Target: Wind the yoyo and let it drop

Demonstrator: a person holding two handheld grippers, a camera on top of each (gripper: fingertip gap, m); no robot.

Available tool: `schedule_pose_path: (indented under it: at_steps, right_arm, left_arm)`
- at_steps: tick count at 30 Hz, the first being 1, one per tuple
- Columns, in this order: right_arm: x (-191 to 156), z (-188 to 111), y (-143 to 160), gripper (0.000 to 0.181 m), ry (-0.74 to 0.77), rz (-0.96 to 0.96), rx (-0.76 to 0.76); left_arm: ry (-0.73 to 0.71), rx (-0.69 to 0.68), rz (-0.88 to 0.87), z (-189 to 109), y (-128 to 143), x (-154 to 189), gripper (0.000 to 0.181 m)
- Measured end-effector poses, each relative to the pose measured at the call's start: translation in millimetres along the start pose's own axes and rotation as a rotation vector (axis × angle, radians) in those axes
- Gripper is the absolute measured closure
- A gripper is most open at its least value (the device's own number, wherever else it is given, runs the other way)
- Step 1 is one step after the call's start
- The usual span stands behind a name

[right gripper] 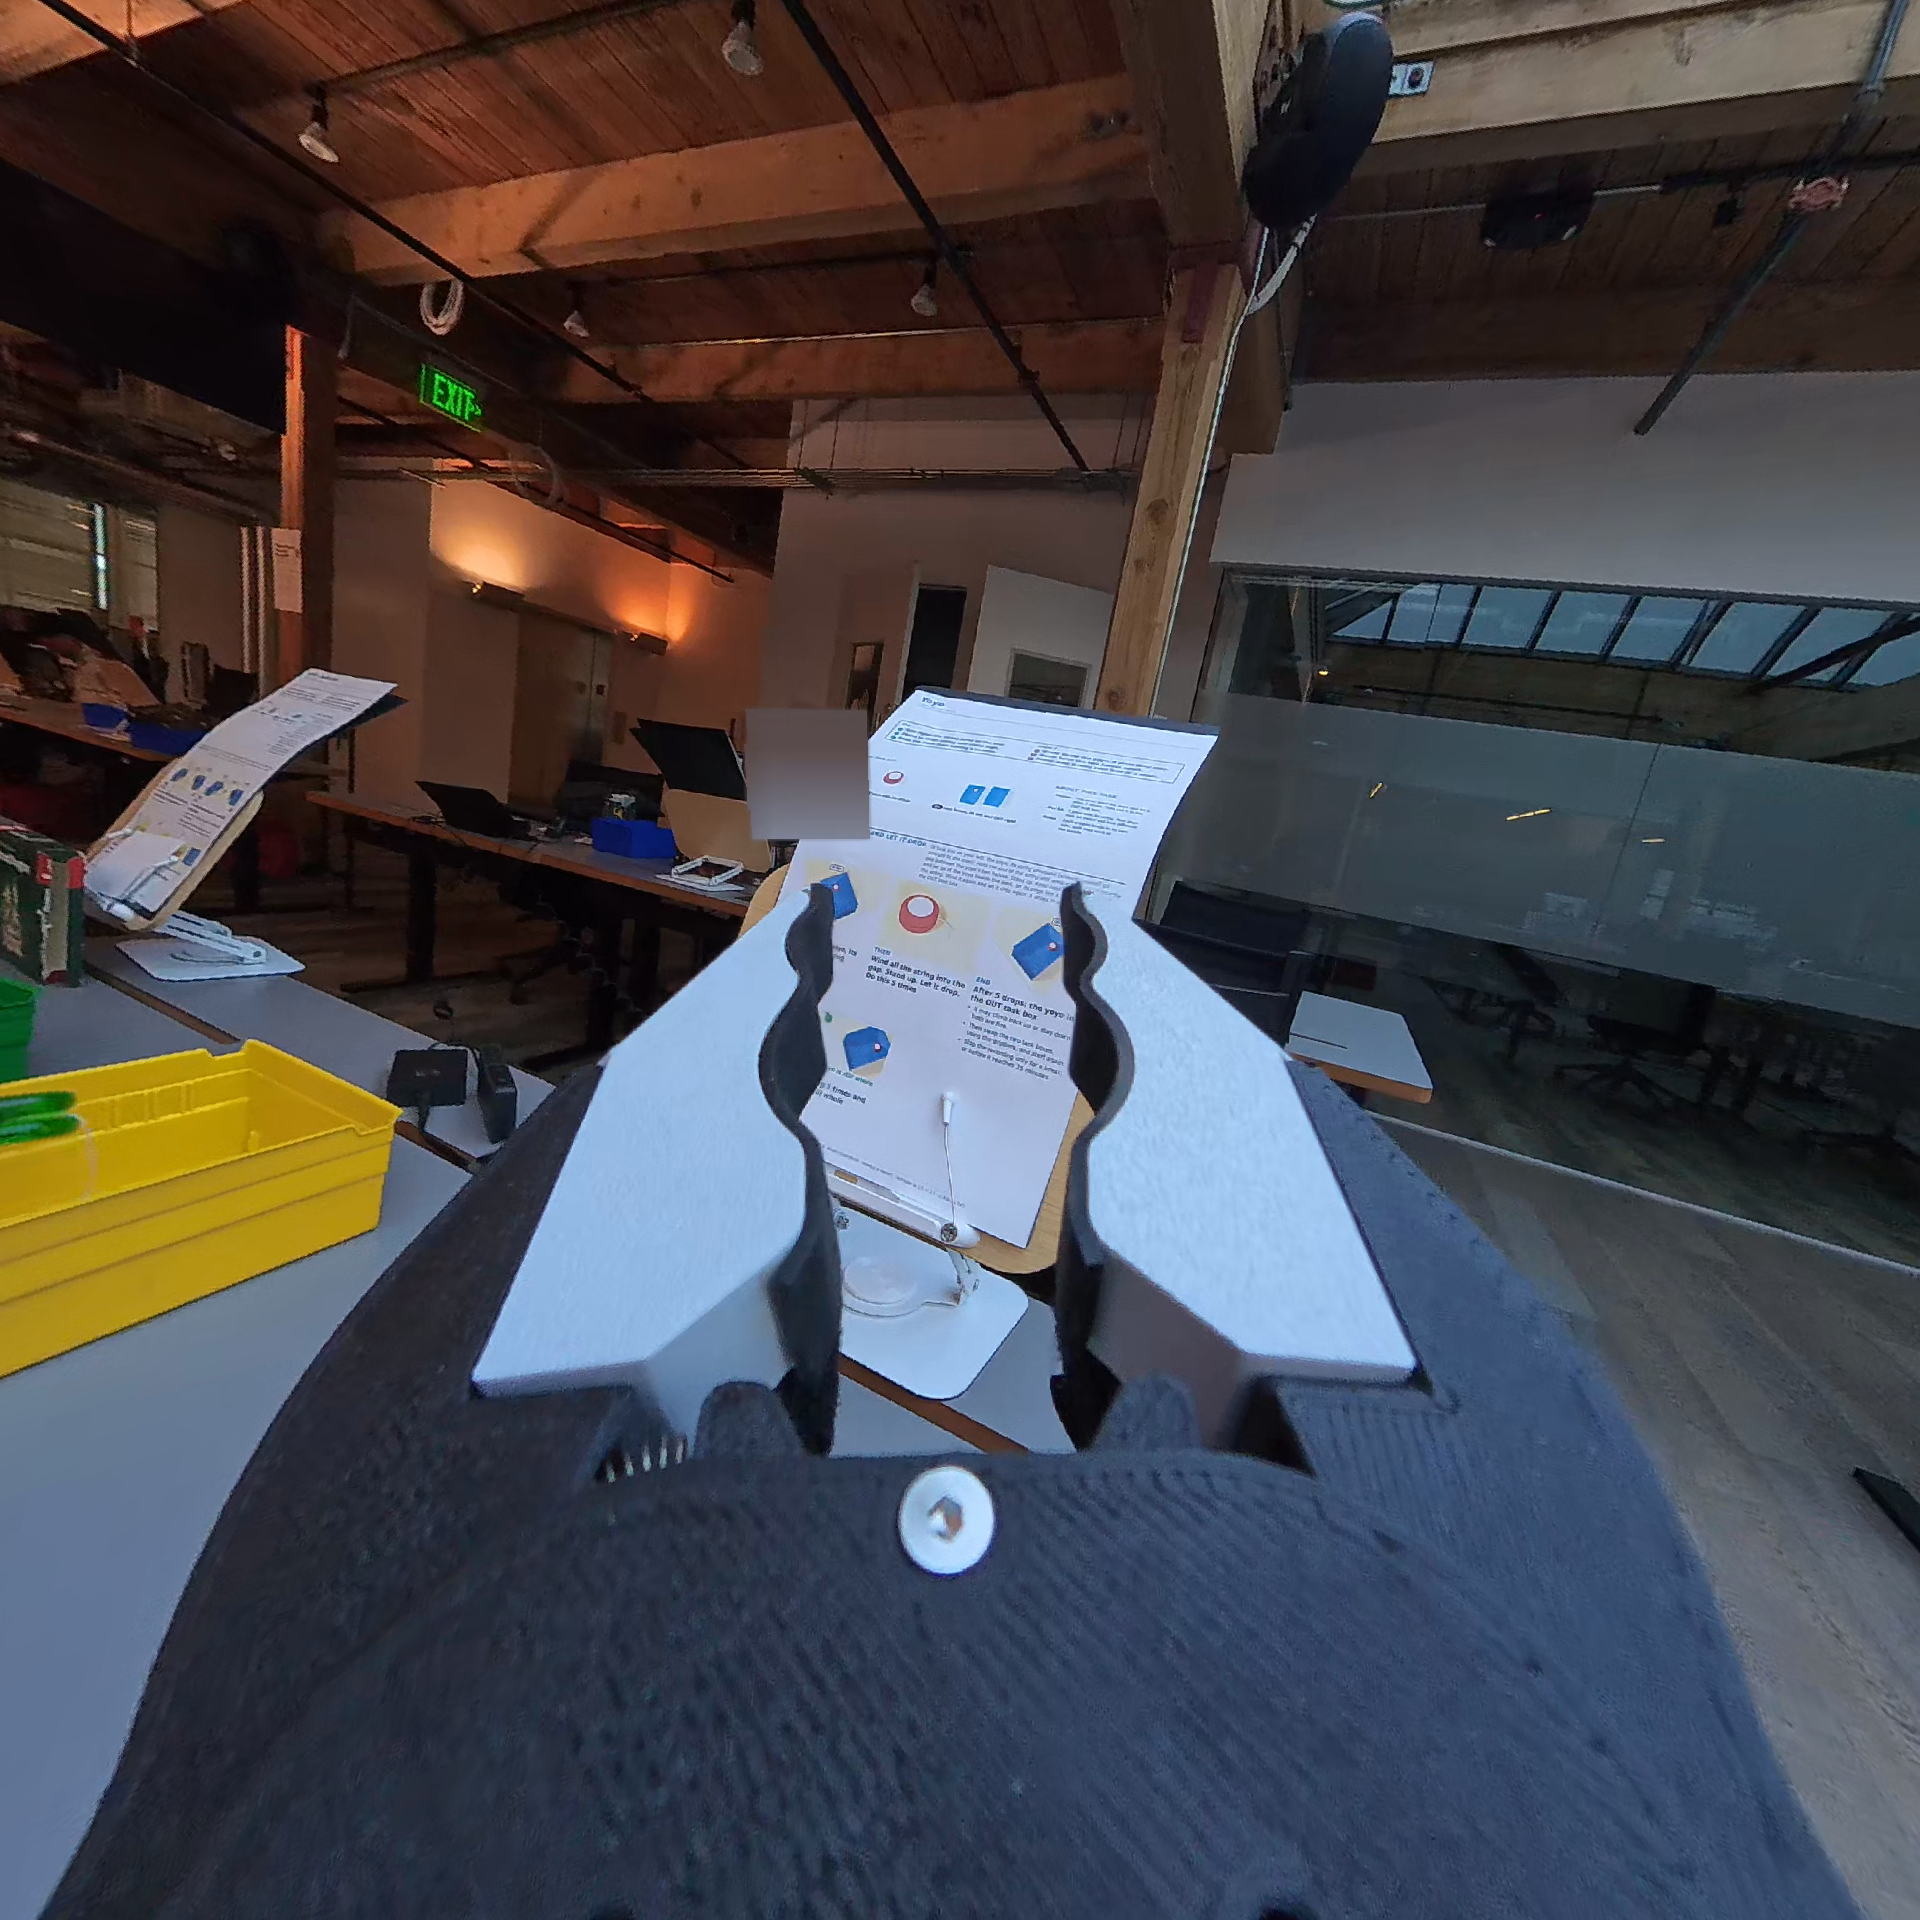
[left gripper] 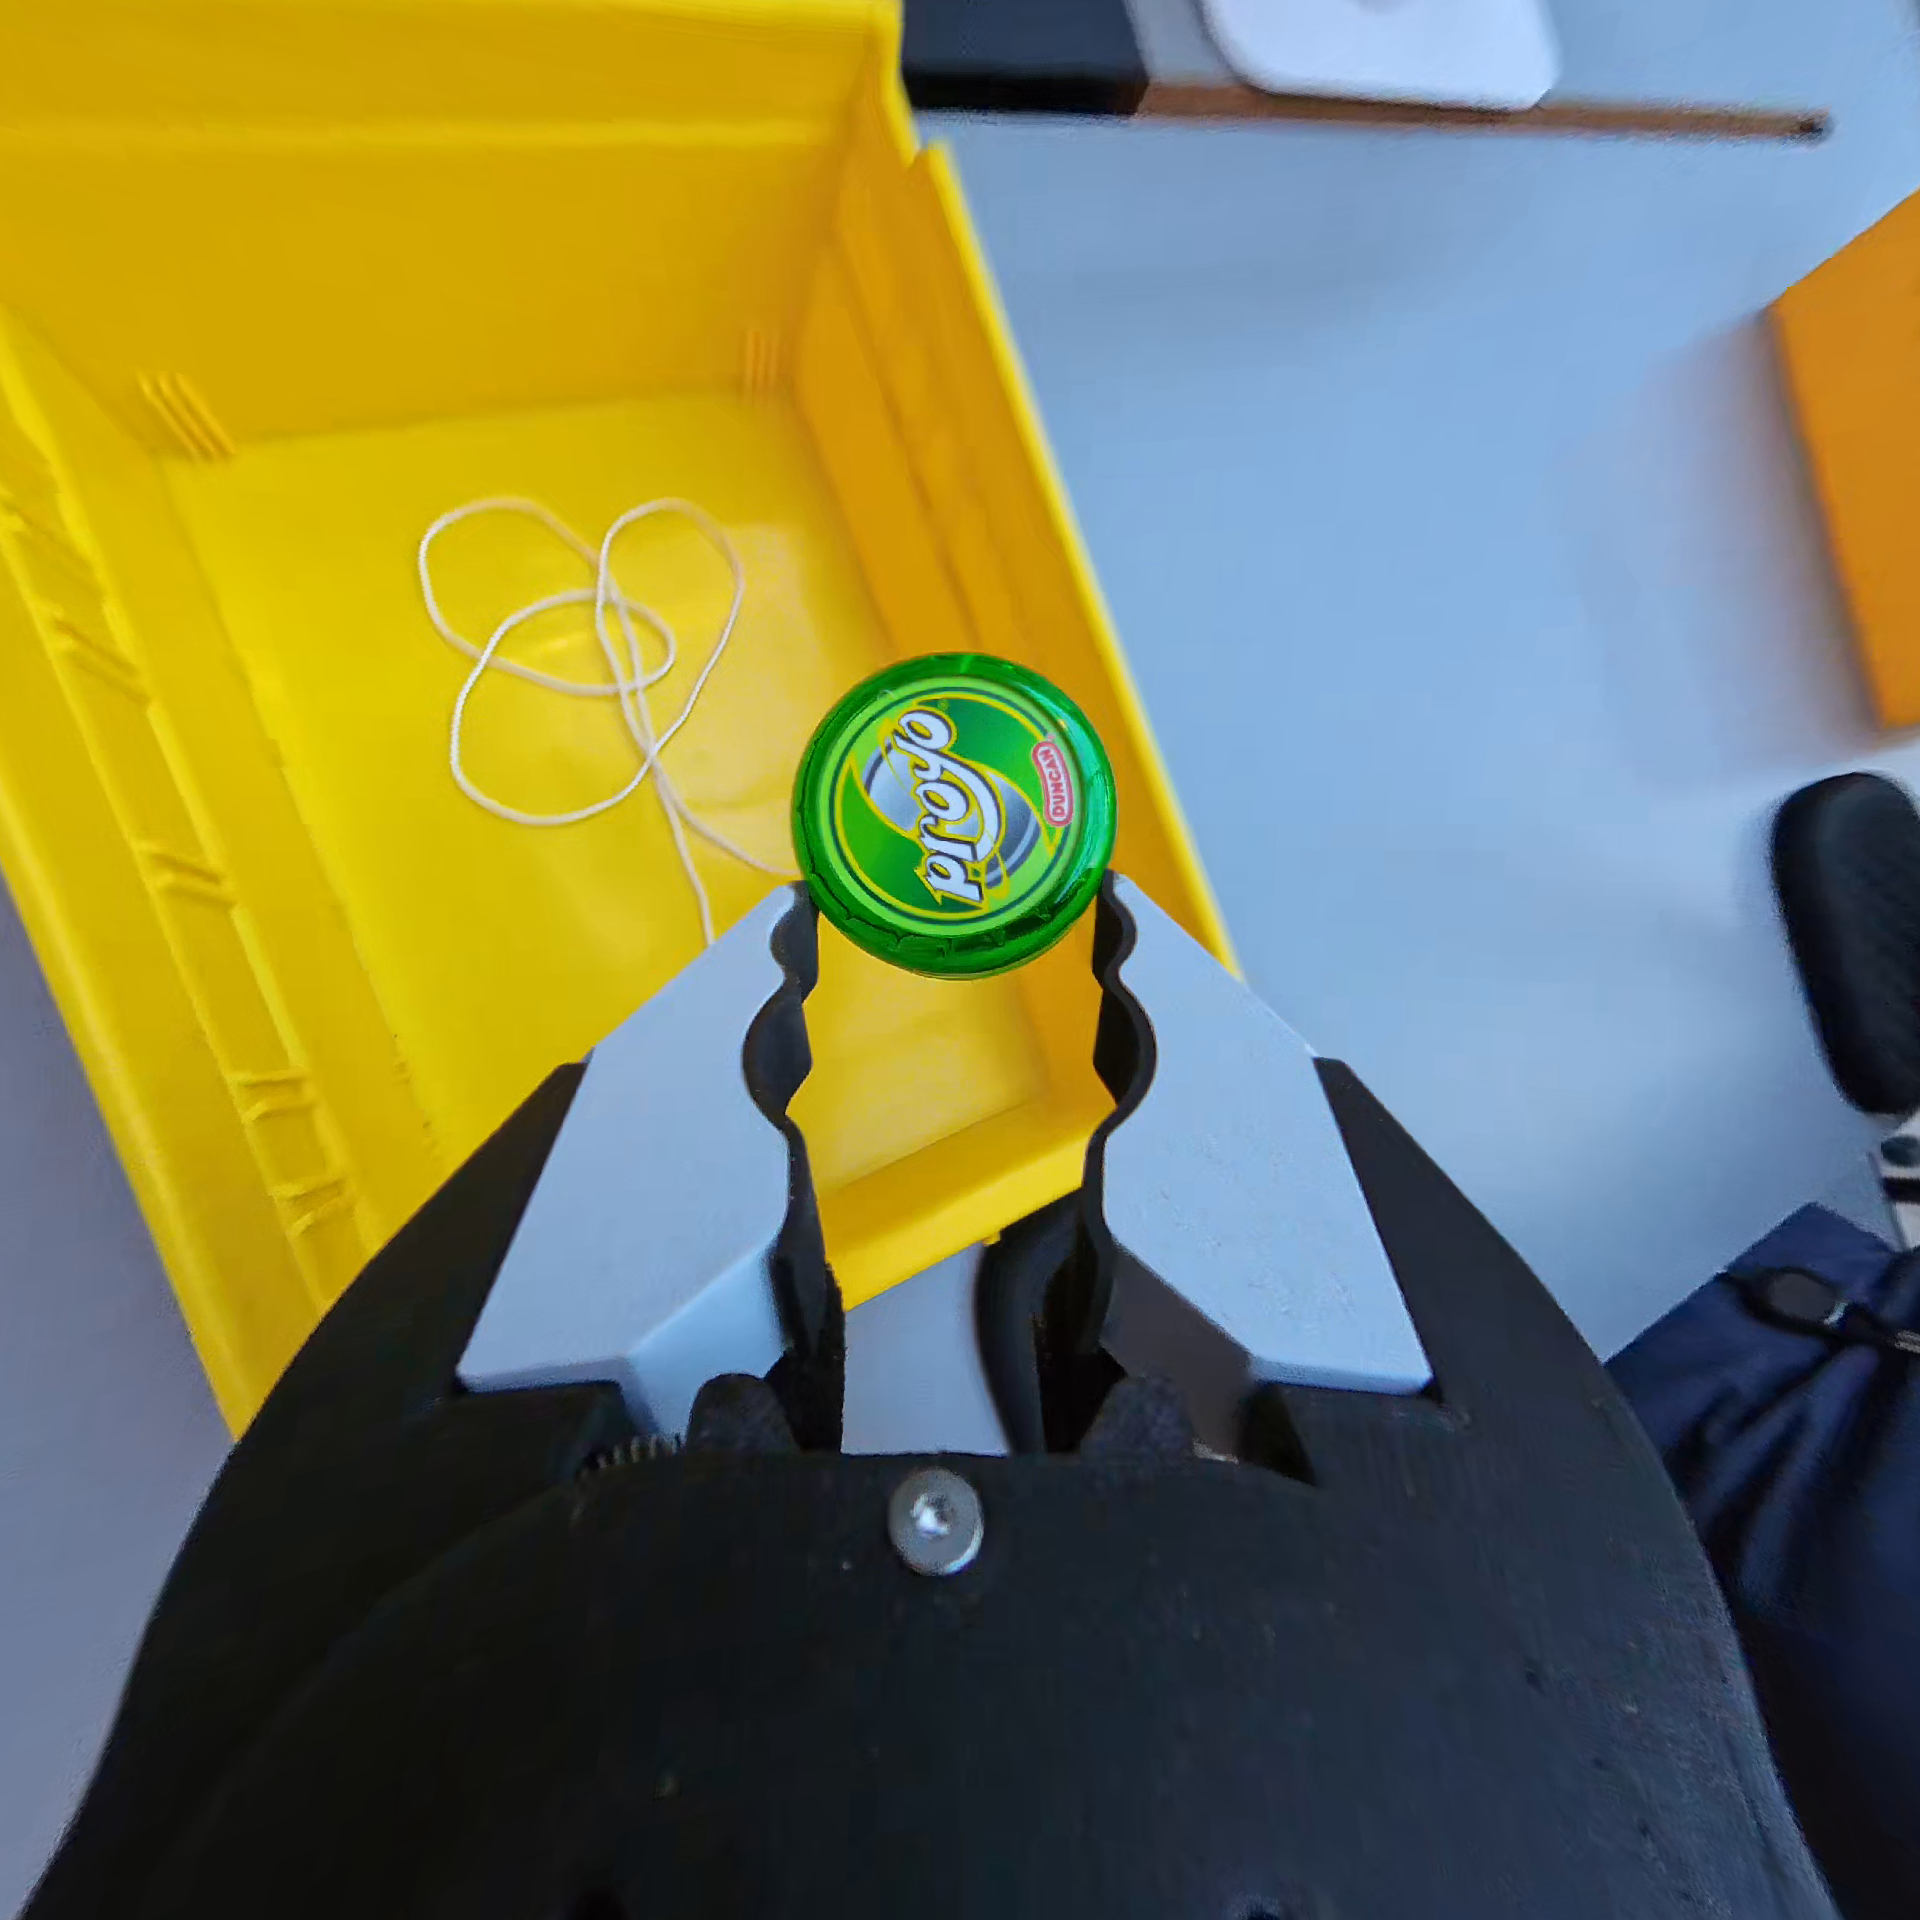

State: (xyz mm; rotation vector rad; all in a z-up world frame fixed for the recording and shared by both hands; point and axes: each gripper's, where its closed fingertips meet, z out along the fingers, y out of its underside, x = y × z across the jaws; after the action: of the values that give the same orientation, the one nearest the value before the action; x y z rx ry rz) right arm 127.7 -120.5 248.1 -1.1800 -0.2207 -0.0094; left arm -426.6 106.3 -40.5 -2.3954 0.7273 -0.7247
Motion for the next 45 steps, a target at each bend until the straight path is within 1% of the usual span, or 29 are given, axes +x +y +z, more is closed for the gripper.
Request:
schedule_pose_path:
  at_steps: [2, 6, 10, 14, 18, 20, 23, 26, 30, 31, 32, 33, 34, 36, 37, 38, 39, 40, 41, 42, 43, 44, 45]
  right_arm:
    - [-1.2, 1.5, 1.2, 0.138, -0.003, 0.001, -0.002]
    - [-5.9, 6.7, 5.3, 0.138, -0.013, 0.002, -0.014]
    - [-10.5, 12.7, 11.1, 0.138, -0.025, -0.002, -0.032]
    - [-9.0, 15.4, 16.4, 0.138, -0.018, -0.003, -0.048]
    - [-4.9, 14.3, 17.6, 0.138, -0.017, 0.019, -0.042]
    - [-1.9, 13.2, 18.8, 0.138, -0.013, 0.026, -0.042]
    - [3.0, 11.5, 20.3, 0.138, -0.007, 0.038, -0.041]
    - [7.0, 9.8, 21.0, 0.138, -0.004, 0.051, -0.04]
    - [8.4, 9.8, 22.1, 0.138, -0.018, 0.077, -0.033]
    - [7.6, 10.5, 22.5, 0.138, -0.026, 0.082, -0.031]
    - [5.8, 11.7, 22.6, 0.138, -0.039, 0.091, -0.027]
    - [2.4, 13.6, 22.8, 0.138, -0.058, 0.103, -0.023]
    - [-1.9, 16.2, 23.5, 0.139, -0.08, 0.117, -0.022]
    - [-11.9, 23.2, 28.9, 0.139, -0.117, 0.138, -0.045]
    - [-20.3, 28.6, 31.1, 0.141, -0.143, 0.166, -0.048]
    - [-38.4, 36.5, 34.2, 0.155, -0.215, 0.217, -0.041]
    - [-65.2, 46.0, 47.3, 0.162, -0.324, 0.283, -0.092]
    - [-90.4, 55.0, 66.3, 0.163, -0.41, 0.355, -0.182]
    - [-106.1, 65.5, 81.4, 0.166, -0.414, 0.425, -0.224]
    - [-121.8, 73.0, 90.8, 0.165, -0.427, 0.425, -0.221]
    - [-136.6, 78.2, 103.3, 0.165, -0.446, 0.372, -0.24]
    - [-149.1, 82.9, 123.2, 0.163, -0.454, 0.318, -0.312]
    - [-166.3, 82.6, 144.9, 0.158, -0.495, 0.288, -0.413]
  left_arm:
    - [0.031, 0.097, 0.025, -13.1, -18.1, 20.4, 0.13]
    - [0.048, 0.289, 0.089, -41.1, -53.3, 59.9, 0.13]
    - [0.247, 0.424, 0.107, -68.0, -85.7, 121.0, 0.13]
    - [0.385, 0.484, 0.187, -90.8, -116.0, 183.1, 0.13]
    - [0.463, 0.523, 0.306, -117.8, -153.4, 246.4, 0.13]
    - [0.474, 0.533, 0.366, -132.6, -175.9, 273.5, 0.13]
    - [0.45, 0.563, 0.437, -158.6, -215.3, 307.5, 0.131]
    - [0.45, 0.585, 0.473, -186.4, -250.6, 337.8, 0.131]
    - [0.442, 0.645, 0.483, -221.2, -299.1, 373.2, 0.172]
    - [0.452, 0.689, 0.492, -231.4, -308.2, 382.8, 0.181]
    - [0.468, 0.754, 0.484, -244.7, -318.9, 392.5, 0.181]
    - [0.501, 0.785, 0.476, -256.3, -325.3, 403.2, 0.181]
    - [0.53, 0.786, 0.462, -262.5, -328.8, 412.3, 0.181]
    - [0.523, 0.751, 0.466, -255.6, -332.5, 423.0, 0.181]
    - [0.5, 0.718, 0.494, -244.1, -328.5, 426.2, 0.181]
    - [0.468, 0.679, 0.512, -227.1, -320.1, 425.3, 0.181]
    - [0.453, 0.64, 0.515, -207.5, -305.4, 422.3, 0.181]
    - [0.482, 0.606, 0.501, -187.9, -283.2, 420.2, 0.181]
    - [0.539, 0.59, 0.481, -171.3, -258.3, 419.7, 0.181]
    - [0.573, 0.611, 0.452, -155.0, -235.7, 415.0, 0.181]
    - [0.577, 0.62, 0.413, -132.0, -209.9, 406.3, 0.181]
    - [0.585, 0.568, 0.4, -102.4, -175.7, 397.6, 0.181]
    - [0.608, 0.479, 0.397, -73.2, -137.9, 387.4, 0.181]
